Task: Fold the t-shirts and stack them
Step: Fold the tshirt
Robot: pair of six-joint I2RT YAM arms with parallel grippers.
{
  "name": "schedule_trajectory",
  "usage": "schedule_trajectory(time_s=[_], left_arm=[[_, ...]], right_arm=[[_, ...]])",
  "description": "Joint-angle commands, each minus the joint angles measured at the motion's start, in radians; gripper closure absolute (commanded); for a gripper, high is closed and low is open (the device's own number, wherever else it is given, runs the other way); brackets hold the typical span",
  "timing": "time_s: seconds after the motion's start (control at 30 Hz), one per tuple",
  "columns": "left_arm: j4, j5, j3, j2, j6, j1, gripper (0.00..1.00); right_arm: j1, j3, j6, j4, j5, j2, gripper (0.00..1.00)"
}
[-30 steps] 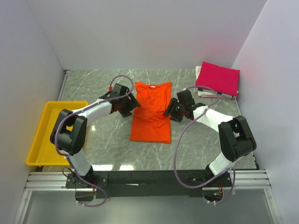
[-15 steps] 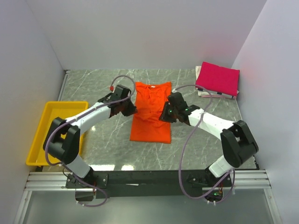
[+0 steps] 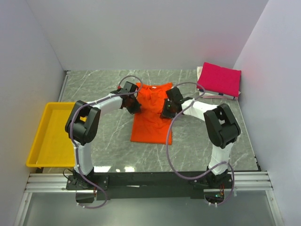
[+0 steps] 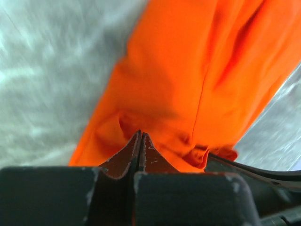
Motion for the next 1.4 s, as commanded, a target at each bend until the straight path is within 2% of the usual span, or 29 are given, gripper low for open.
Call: schedule_trajectory(time_s=[0.0,0.23,0.4,0.5,0.57,0.7,0.8,0.97,1.07,1.17,1.37], left_arm=[[-0.032,-0.027,0.059,0.038,0.020,0.042,0.99],[-0.003,-0.007,-0.016,0.012,0.026,0.079,0.99],[-0.002,-0.007,-0.014,-0.026,0.044,0.085,0.98],[-0.006,-0.027,0.004,-0.060,0.061,0.084,0.90],[-0.029,-0.046,0.026,-0.074,0.067,0.085,0.79],[-0.076,-0.131,0.030,-0.150,0.075,0.084,0.76],[-0.048,-0.110,-0.002,-0.201,0.073,0.067,0.80],[0.006,-0.008,0.016,-0.135,0.049,0.033,0.99],[0.059,0.032,0.015,-0.069,0.029,0.033,0.99],[0.063,0.016,0.023,-0.002,0.017,0.034,0.99],[0.004,-0.044,-0.026,0.057,-0.063,0.064,0.99]], right_arm=[[-0.061,0.031,-0.009,0.011,-0.038,0.030,0.75],[-0.102,0.045,-0.028,-0.002,-0.051,0.047,0.76],[-0.110,0.032,-0.026,0.017,-0.085,0.021,0.76],[-0.108,0.020,-0.034,0.029,-0.096,-0.011,0.75],[-0.111,0.014,-0.040,0.029,-0.082,-0.032,0.74],[-0.112,-0.009,-0.045,0.031,-0.050,-0.124,0.72],[-0.112,-0.041,-0.034,0.060,-0.044,-0.178,0.71],[-0.107,0.014,-0.005,0.095,-0.137,-0.109,0.71],[-0.108,0.051,0.024,0.133,-0.188,-0.030,0.71],[-0.116,0.075,0.043,0.161,-0.199,0.050,0.72],[-0.162,0.036,0.086,0.204,-0.219,0.148,0.73]])
